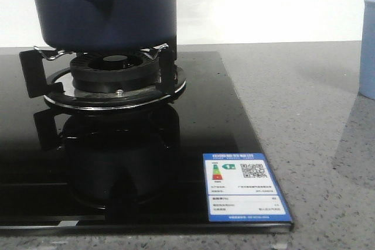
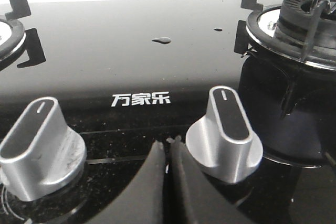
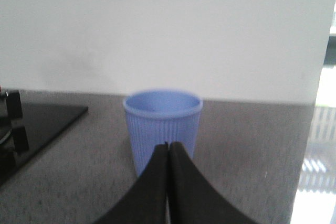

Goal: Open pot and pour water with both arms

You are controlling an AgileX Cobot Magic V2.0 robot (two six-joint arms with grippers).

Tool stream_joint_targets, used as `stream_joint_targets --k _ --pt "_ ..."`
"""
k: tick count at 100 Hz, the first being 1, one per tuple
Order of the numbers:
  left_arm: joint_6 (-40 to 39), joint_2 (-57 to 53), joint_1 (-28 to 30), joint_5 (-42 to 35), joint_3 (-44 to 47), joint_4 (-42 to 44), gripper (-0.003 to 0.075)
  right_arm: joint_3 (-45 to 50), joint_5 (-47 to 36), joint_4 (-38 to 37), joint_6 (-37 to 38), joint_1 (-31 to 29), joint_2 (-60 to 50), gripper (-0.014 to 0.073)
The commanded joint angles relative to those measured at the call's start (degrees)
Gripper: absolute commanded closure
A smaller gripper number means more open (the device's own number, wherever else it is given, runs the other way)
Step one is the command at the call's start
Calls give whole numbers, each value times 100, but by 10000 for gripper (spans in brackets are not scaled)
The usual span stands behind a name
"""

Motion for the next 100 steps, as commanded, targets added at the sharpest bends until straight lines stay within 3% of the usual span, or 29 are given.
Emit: stream_joint_targets --k 1,5,10,28,42,100 --pt "-43 -150 17 -262 225 -74 740 466 -714 -515 906 -21 -74 659" --pt "-43 -150 17 -262 225 -74 739 721 -808 -515 906 -21 -74 659" --pt "-43 -150 17 -262 225 -74 739 620 -17 -515 906 -21 -90 659" --pt "-43 -150 17 -262 225 -74 740 678 1106 -396 896 -21 -100 659" --pt "-43 -150 17 -262 225 -74 740 678 1054 -430 387 -21 -100 659" --pt "-43 -150 17 -262 225 -74 739 678 1043 -430 387 -21 -100 659"
